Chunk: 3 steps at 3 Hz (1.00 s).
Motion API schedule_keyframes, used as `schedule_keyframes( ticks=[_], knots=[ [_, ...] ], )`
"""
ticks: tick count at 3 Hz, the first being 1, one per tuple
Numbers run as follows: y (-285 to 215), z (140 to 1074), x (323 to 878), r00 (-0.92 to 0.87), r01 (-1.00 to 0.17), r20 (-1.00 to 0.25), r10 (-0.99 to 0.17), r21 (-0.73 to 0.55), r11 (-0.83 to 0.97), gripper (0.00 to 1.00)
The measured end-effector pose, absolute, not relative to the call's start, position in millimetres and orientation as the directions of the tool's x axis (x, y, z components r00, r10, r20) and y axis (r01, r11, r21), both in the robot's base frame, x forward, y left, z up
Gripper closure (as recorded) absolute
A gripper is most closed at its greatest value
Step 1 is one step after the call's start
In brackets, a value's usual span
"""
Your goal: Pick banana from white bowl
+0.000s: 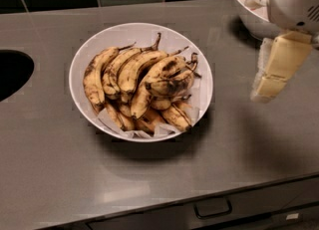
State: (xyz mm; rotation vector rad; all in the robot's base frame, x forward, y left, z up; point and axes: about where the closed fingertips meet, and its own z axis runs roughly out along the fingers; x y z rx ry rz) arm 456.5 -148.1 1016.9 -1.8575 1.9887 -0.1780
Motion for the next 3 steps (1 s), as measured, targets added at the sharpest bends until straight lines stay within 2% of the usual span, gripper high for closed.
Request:
schedule_keyframes(
  ticks=[1,3],
  knots=[
    [-126,1029,451,0.05,-0.915,-0.241,-0.969,-0.401,0.053,0.0],
    [-81,1017,449,0.212,-0.923,-0.37,-0.904,-0.38,-0.06,0.0]
  ],
)
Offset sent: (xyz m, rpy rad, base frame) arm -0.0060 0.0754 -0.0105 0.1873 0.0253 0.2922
